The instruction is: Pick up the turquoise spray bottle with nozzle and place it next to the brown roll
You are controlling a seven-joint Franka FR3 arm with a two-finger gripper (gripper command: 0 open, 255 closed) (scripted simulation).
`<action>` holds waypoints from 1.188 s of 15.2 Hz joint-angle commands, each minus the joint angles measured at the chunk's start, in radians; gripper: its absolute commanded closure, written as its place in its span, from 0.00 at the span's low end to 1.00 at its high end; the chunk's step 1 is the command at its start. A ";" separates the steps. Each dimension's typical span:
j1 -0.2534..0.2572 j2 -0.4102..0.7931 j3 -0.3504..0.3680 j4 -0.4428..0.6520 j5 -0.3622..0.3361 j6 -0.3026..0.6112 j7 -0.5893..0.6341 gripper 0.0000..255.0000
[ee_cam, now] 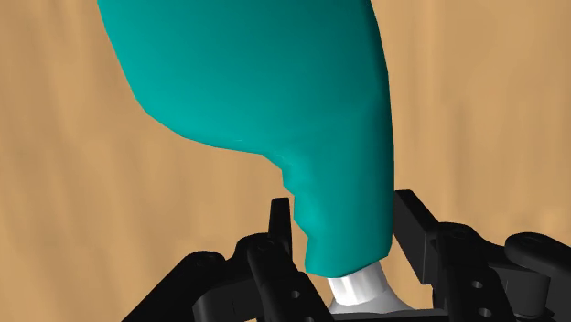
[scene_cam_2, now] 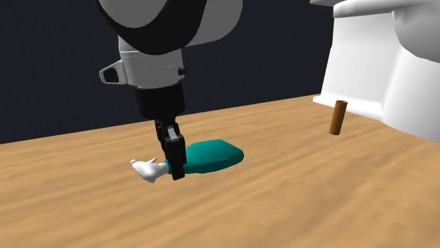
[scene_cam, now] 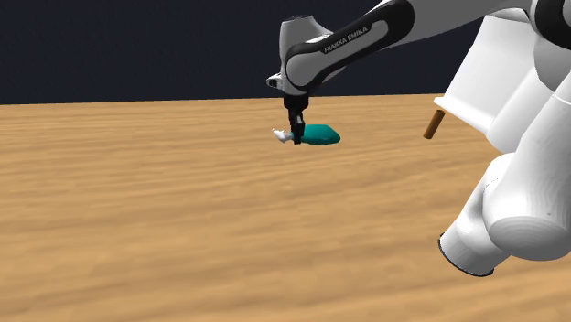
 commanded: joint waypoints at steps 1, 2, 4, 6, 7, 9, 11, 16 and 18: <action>0.000 -0.011 0.000 0.014 0.000 -0.026 -0.001 1.00; 0.001 -0.017 0.000 0.022 0.001 -0.039 -0.002 1.00; 0.001 -0.027 0.001 0.037 0.001 -0.064 -0.003 1.00; 0.001 -0.037 0.001 0.053 0.001 -0.090 -0.005 1.00; 0.001 -0.042 0.001 0.061 0.001 -0.103 -0.005 1.00; 0.002 -0.051 0.001 0.078 0.002 -0.129 -0.007 1.00; 0.002 -0.058 0.001 0.096 0.002 -0.155 -0.008 1.00; 0.002 -0.074 0.002 0.145 0.003 -0.220 -0.012 1.00; 0.003 -0.079 0.002 0.166 0.004 -0.246 -0.013 1.00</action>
